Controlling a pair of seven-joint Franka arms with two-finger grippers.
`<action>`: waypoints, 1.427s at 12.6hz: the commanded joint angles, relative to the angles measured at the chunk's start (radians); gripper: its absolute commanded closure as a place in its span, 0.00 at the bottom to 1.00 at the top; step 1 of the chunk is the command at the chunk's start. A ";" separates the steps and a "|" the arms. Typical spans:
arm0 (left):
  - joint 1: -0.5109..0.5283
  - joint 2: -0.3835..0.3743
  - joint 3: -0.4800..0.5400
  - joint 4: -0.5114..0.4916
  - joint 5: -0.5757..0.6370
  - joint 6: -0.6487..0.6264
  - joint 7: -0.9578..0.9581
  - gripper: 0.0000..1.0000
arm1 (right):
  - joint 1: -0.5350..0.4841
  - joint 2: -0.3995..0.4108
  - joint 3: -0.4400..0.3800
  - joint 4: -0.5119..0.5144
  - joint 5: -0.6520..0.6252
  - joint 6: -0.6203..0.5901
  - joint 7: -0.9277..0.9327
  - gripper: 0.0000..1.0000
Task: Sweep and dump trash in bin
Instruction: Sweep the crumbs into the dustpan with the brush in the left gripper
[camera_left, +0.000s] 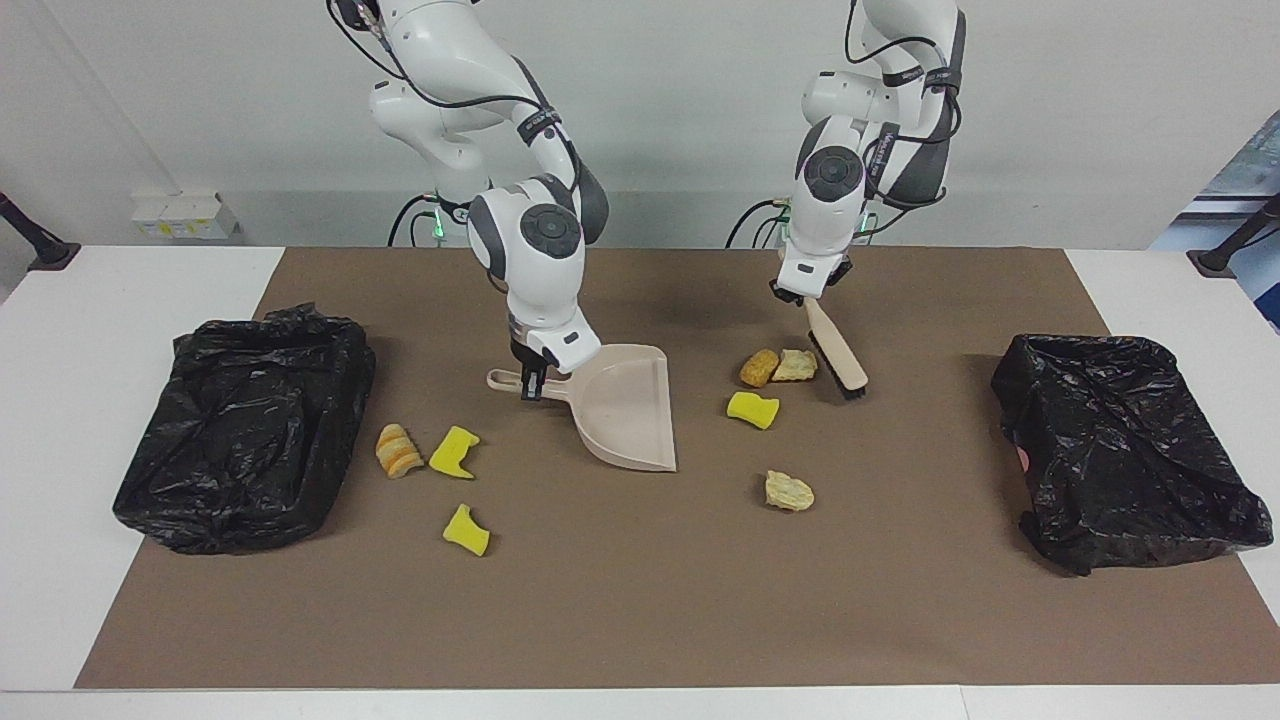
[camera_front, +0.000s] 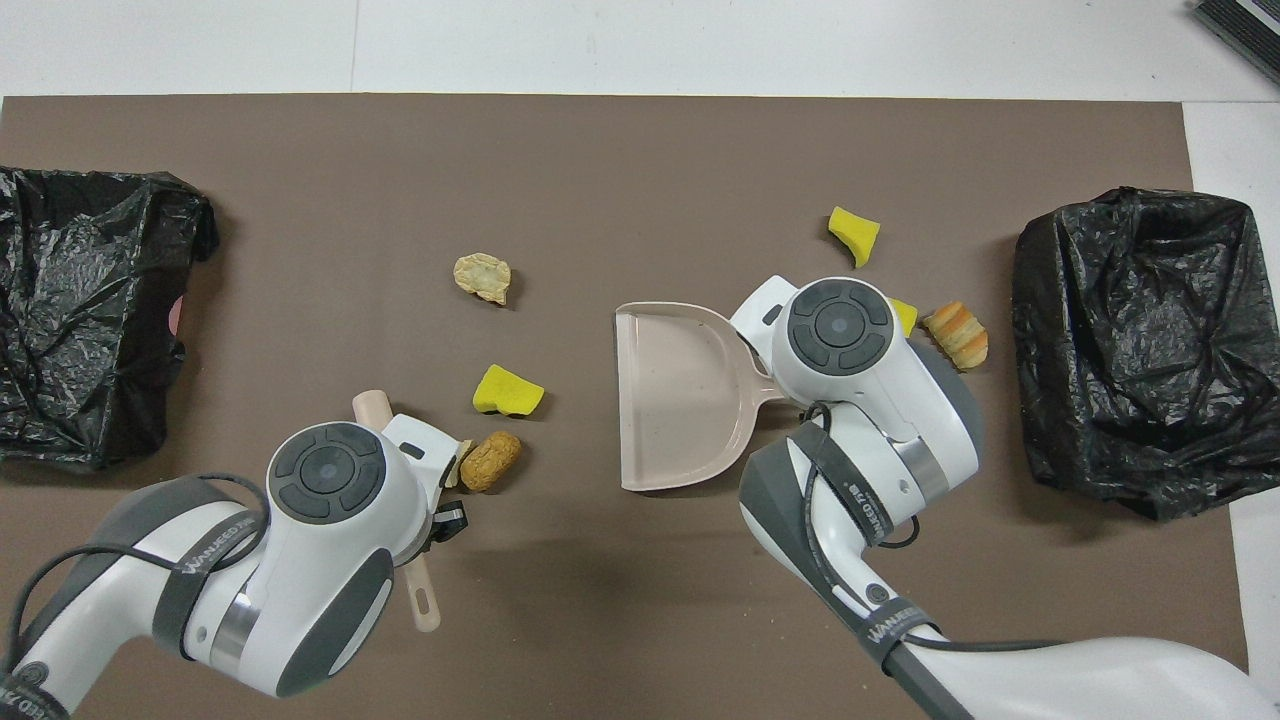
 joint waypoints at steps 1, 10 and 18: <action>-0.034 0.049 -0.002 0.001 -0.045 0.087 0.008 1.00 | -0.008 0.000 0.004 -0.013 -0.036 0.026 0.042 1.00; -0.147 0.163 -0.025 0.099 -0.167 0.258 0.277 1.00 | -0.007 0.023 0.006 -0.011 -0.036 0.065 0.044 1.00; -0.203 0.244 -0.071 0.318 -0.278 0.210 0.260 1.00 | 0.007 0.054 0.006 0.001 -0.036 0.112 0.094 1.00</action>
